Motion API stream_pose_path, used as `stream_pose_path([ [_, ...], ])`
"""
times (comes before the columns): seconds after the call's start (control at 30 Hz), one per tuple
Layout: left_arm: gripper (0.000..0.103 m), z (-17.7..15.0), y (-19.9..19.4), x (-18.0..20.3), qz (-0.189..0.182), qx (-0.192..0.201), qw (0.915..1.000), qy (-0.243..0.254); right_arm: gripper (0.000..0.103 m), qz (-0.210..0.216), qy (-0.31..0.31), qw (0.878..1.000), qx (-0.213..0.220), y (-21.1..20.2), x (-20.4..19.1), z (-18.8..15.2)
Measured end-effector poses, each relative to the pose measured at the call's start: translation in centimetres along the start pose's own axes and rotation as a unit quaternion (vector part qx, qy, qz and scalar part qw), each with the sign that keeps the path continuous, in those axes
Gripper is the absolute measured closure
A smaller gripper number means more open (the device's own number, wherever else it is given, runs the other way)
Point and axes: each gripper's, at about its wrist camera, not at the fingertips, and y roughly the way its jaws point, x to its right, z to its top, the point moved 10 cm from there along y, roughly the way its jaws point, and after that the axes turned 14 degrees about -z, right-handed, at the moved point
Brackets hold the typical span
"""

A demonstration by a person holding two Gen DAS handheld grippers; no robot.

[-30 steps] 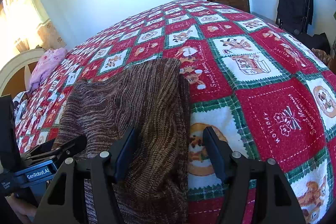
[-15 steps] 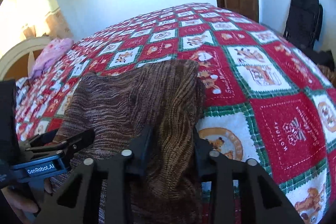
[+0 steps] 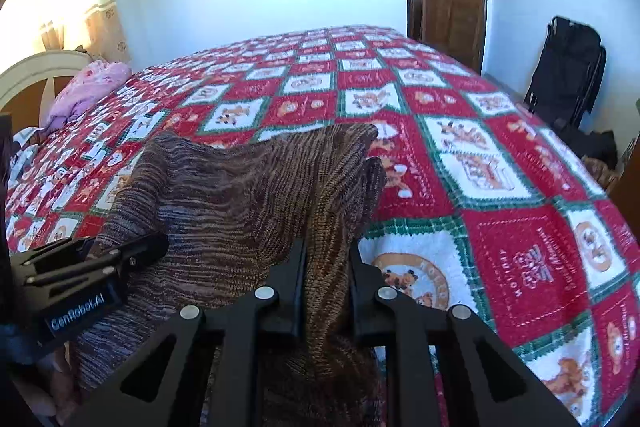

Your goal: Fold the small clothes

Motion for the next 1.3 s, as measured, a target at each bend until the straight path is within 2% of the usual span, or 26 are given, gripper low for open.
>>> stream_pose_path([
  [0.1,0.074,0.2,-0.8,0.3,-0.006,0.006,1.0,-0.003,0.087,0.002,0.007,1.0,0.009,-1.3,0.0,0.2],
  [0.33,0.075,0.9,-4.9,2.4,0.009,0.041,0.9982,0.043,0.087,0.02,0.017,0.998,0.057,-7.0,-1.4,1.7],
  [0.53,0.075,0.6,-8.5,2.3,0.011,0.063,0.997,0.043,0.087,0.042,0.032,0.996,0.078,-11.3,-2.8,2.0],
  [0.9,0.075,-1.4,-13.3,-0.7,0.036,0.077,0.9959,0.03,0.087,0.089,0.03,0.993,0.076,-15.7,-7.7,0.3],
  [1.3,0.075,-3.0,-17.5,-7.1,0.08,0.089,0.9927,-0.012,0.087,0.147,-0.005,0.987,0.069,-17.5,-15.3,-0.9],
])
